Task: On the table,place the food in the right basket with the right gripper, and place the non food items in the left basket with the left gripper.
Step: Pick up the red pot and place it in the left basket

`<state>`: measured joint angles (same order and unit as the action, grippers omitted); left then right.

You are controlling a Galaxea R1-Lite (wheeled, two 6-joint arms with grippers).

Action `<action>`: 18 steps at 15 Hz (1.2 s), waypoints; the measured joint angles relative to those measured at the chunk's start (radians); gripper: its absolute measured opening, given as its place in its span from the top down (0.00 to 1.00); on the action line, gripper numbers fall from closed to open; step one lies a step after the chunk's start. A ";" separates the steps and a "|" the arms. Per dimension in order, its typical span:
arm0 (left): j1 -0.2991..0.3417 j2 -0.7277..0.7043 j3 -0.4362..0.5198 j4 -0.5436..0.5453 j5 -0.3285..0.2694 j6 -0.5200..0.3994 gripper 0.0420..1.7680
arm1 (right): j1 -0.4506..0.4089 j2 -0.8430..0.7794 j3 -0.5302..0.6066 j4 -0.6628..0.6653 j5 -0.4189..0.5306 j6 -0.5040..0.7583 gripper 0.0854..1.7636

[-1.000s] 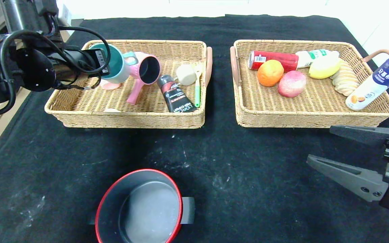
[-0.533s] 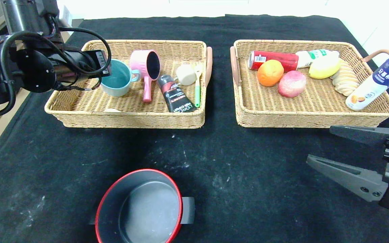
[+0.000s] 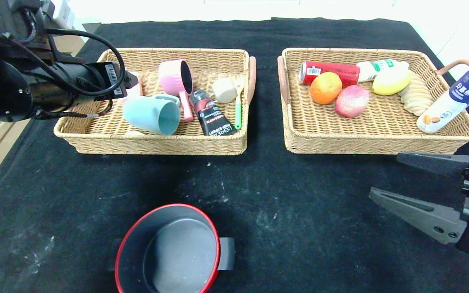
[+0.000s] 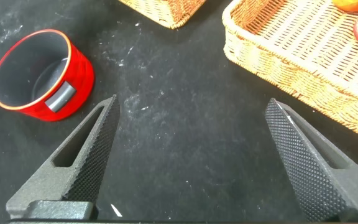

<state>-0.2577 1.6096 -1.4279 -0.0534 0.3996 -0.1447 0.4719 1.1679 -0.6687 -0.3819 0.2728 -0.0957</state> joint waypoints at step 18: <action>-0.307 -0.416 0.419 0.459 -0.167 0.005 0.05 | 0.003 0.013 0.002 0.000 0.000 -0.002 0.03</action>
<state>-0.5647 1.1936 -1.0091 0.4060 0.2328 -0.1398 0.4753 1.1809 -0.6666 -0.3823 0.2732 -0.0974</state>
